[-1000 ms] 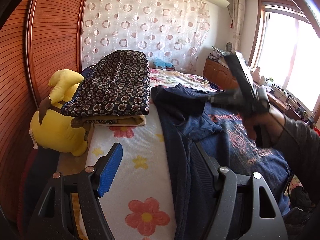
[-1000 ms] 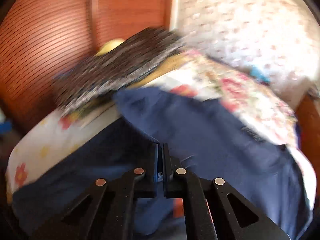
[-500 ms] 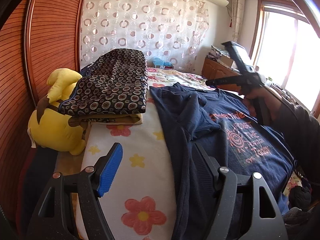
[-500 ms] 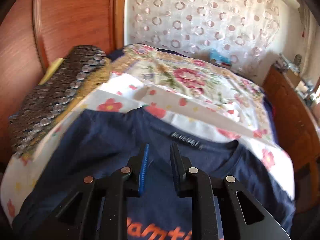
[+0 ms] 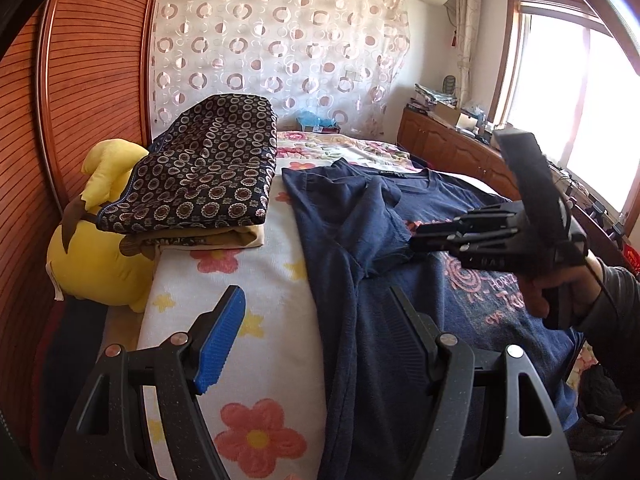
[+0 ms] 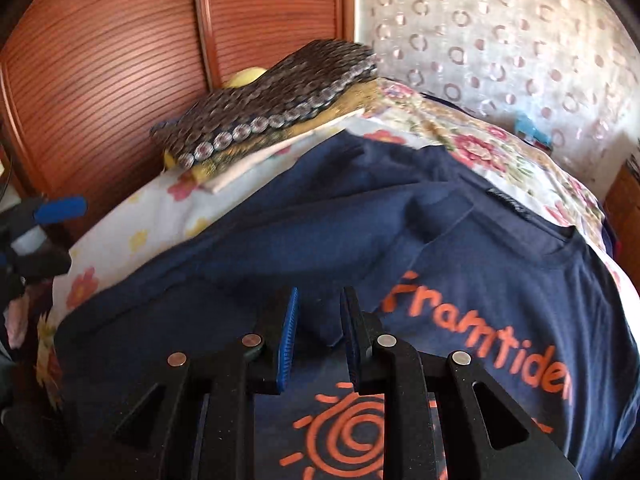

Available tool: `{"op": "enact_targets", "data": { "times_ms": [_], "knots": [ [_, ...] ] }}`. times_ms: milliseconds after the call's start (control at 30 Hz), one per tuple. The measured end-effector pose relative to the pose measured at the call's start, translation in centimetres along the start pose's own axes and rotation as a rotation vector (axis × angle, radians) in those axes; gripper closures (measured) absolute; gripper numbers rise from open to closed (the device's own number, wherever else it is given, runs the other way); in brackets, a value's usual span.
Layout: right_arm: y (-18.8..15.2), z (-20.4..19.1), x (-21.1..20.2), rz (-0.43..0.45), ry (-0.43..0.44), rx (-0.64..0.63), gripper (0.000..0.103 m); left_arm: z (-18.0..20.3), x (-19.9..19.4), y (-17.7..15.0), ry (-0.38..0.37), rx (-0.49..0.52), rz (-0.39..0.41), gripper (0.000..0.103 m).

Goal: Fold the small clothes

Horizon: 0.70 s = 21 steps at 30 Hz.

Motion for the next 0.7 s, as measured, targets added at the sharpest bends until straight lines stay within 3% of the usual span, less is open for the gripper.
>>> {"op": "enact_targets", "data": {
  "times_ms": [367, 533, 700],
  "knots": [
    [0.2, -0.2, -0.6, -0.056, -0.037, -0.071, 0.081, -0.4, 0.0, -0.3, 0.001, -0.015, -0.001, 0.031],
    [1.3, -0.9, -0.6, -0.052, -0.042, -0.082, 0.096, -0.4, 0.0, -0.3, 0.002, -0.015, -0.004, 0.031],
    [1.4, -1.0, -2.4, -0.006, -0.016, -0.057, 0.098, -0.2, -0.1, -0.3, 0.001, -0.011, -0.004, 0.031]
  ]
}}
Point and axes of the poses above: each gripper's, at about its wrist camera, not at the fingertips, and x roughly the way its jaws point, z to its right, y to its top, the point moved 7 cm from there along x, roughly the way its jaws point, and after that the axes turned 3 degrees about -z, right-handed, at the moved point
